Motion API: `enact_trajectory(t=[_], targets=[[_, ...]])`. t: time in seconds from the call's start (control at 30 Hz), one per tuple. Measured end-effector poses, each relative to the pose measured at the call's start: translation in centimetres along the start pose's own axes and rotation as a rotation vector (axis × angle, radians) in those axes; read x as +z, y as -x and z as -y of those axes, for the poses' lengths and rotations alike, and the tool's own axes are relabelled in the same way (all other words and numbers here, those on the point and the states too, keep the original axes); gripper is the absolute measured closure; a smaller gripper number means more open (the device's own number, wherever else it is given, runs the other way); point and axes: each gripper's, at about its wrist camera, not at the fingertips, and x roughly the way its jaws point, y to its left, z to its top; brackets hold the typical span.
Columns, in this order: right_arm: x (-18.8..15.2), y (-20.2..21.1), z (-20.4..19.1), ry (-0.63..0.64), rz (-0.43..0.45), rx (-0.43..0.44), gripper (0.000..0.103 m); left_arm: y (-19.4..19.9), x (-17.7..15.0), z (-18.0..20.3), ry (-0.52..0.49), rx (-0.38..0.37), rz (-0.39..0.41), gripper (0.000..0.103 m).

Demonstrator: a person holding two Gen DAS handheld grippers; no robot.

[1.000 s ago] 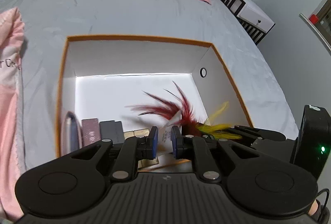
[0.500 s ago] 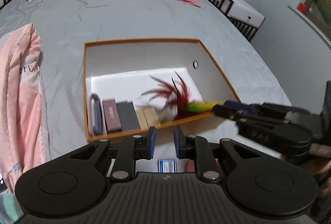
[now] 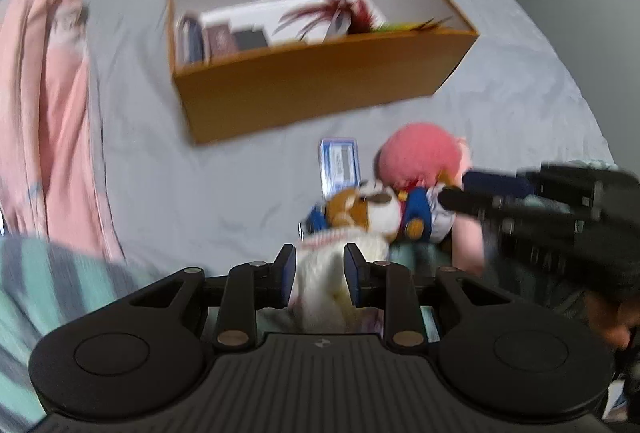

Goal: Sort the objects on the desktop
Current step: 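Move both tools back down toward the plush toys, then grasp the white knitted bunny with the left gripper while the right grasps the fox plush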

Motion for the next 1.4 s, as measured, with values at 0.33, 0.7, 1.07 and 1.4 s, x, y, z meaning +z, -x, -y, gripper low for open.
enact_trajectory(t=[0.33, 0.7, 1.07, 1.4], targets=[[-1.2, -1.6, -1.8, 0.153, -0.065, -0.009, 0.071, -1.8, -0.7, -0.7, 0.087, -0.034, -0.049, 0.064], [-1.1, -5.1, -4.0, 0.583, -0.179, -0.074, 0.063, -3.6, -1.1, 0.2, 0.08, -0.061, -0.058, 0.059], [0.1, -4.8, -1.3, 0.396, -0.098, -0.045, 0.09, -2.9, -1.7, 0.3, 0.0, -0.06, 0.051, 0.077], [4.4, -3.1, 0.6, -0.06, 0.012, 0.034, 0.102, -0.6, 0.6, 2.2, -0.424, 0.129, 0.207, 0.077]])
